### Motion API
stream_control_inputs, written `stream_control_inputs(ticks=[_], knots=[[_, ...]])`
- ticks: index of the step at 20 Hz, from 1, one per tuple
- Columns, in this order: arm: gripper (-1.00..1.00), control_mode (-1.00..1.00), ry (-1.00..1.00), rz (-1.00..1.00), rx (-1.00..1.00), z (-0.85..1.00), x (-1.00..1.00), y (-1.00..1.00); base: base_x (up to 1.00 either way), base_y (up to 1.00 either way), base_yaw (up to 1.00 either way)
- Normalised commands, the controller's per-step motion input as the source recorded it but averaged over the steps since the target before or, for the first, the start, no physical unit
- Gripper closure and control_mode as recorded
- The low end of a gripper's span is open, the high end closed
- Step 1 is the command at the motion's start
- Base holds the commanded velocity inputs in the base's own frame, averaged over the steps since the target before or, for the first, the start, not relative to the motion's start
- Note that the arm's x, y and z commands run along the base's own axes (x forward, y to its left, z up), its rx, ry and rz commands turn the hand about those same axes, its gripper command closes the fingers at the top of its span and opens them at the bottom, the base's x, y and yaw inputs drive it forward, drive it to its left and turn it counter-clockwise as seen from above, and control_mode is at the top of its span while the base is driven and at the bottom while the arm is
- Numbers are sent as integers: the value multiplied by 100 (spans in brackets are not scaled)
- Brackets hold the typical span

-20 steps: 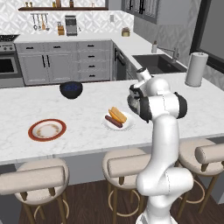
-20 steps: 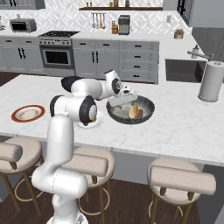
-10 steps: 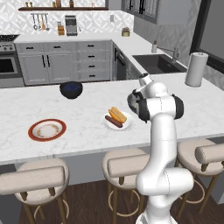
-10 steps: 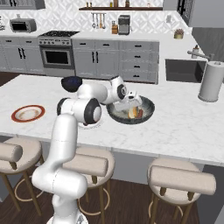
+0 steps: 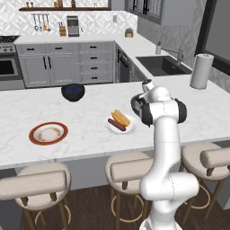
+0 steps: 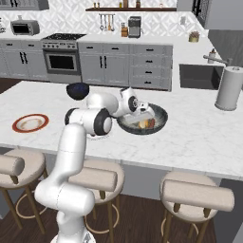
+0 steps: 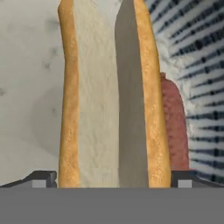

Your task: Place one bun and one sausage from the bowl on each plate.

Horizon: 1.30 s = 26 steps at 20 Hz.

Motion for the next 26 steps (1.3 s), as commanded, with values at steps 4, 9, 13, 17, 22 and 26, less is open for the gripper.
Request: stream_control_inputs(ticks=[4, 9, 13, 17, 22, 26], knots=[[-100, -100, -2, 0, -5, -51, 10, -11, 0, 0, 0], [100, -100, -2, 0, -1, -28, 6, -15, 0, 0, 0], [100, -100, 0, 0, 7, 67, -73, 1, 0, 0, 0], [100, -100, 0, 0, 4, 100, -94, 19, 0, 0, 0], [100, -100, -9, 0, 8, 100, -100, 20, 0, 0, 0], [100, -100, -27, 0, 11, 100, -100, 27, 0, 0, 0]])
